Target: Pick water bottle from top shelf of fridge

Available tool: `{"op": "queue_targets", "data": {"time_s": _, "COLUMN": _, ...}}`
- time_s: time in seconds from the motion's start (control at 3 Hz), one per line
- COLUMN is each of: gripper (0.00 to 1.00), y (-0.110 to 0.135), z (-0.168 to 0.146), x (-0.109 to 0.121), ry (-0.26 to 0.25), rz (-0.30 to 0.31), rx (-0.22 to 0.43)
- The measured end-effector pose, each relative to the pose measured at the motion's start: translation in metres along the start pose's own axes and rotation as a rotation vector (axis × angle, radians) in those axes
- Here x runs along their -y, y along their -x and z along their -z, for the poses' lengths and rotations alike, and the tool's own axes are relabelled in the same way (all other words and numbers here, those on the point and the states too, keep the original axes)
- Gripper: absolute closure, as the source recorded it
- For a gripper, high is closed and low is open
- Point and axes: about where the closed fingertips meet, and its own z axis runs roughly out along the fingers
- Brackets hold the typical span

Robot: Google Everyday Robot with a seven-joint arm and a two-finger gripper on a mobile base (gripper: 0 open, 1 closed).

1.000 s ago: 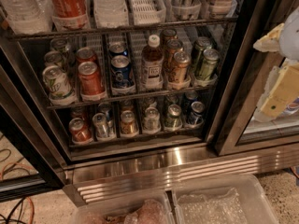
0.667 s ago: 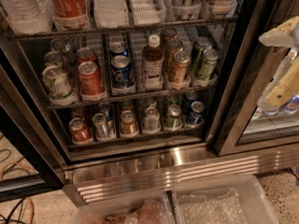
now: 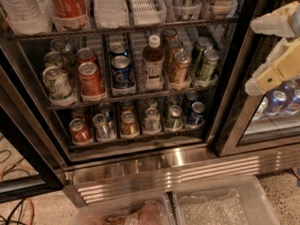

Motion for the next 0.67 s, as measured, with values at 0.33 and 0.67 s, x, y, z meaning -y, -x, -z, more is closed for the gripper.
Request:
{"op": "queue_targets", "data": {"time_s": 0.33, "gripper": 0.0, "y": -0.001, "z": 0.002, "x": -0.002, "ry": -0.008, "rz": 0.013, "rx": 0.0}}
{"op": "queue_targets", "data": {"time_s": 0.67, "gripper": 0.0, "y": 0.014, "z": -0.006, "x": -0.006, "ry": -0.016, "rz": 0.04, "rx": 0.027}}
